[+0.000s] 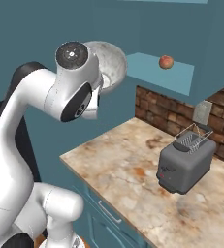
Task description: Pick the mug and place it in the sink. Pick the bowl and place it in the open cabinet and then close the cabinet.
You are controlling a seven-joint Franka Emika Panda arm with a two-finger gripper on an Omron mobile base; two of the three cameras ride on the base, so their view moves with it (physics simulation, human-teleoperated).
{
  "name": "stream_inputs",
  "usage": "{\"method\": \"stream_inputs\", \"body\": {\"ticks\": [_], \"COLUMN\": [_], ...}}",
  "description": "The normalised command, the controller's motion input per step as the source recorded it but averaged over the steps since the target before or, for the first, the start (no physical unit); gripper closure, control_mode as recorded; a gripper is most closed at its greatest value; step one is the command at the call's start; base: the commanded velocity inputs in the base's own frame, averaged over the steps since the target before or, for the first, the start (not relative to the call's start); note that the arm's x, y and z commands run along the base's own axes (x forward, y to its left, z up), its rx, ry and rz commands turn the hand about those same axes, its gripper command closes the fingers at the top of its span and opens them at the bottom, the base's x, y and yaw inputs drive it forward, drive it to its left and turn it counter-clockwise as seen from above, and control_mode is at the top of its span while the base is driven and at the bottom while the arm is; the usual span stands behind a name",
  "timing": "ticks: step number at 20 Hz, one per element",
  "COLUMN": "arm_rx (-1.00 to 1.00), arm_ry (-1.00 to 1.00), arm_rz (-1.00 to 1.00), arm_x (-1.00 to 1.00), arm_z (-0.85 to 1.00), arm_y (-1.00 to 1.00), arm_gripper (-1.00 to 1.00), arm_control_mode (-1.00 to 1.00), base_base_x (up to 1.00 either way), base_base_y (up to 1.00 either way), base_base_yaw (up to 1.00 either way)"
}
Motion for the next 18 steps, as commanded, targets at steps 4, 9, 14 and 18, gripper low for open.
{"method": "stream_inputs", "body": {"ticks": [4, 9, 14, 18], "arm_rx": [0.0, 0.0, 0.0, 0.0], "arm_ry": [0.0, 0.0, 0.0, 0.0], "arm_rz": [0.0, 0.0, 0.0, 0.0], "arm_x": [0.31, 0.35, 0.55, 0.49], "arm_z": [0.26, 0.12, 0.0, 0.0], "arm_y": [-0.13, -0.16, -0.12, -0.08], "arm_gripper": [1.0, 1.0, 1.0, 1.0], "arm_control_mode": [-1.0, -1.0, -1.0, -1.0], "base_base_x": [0.0, 0.0, 0.0, 0.0], "base_base_y": [0.0, 0.0, 0.0, 0.0], "base_base_yaw": [0.0, 0.0, 0.0, 0.0]}}
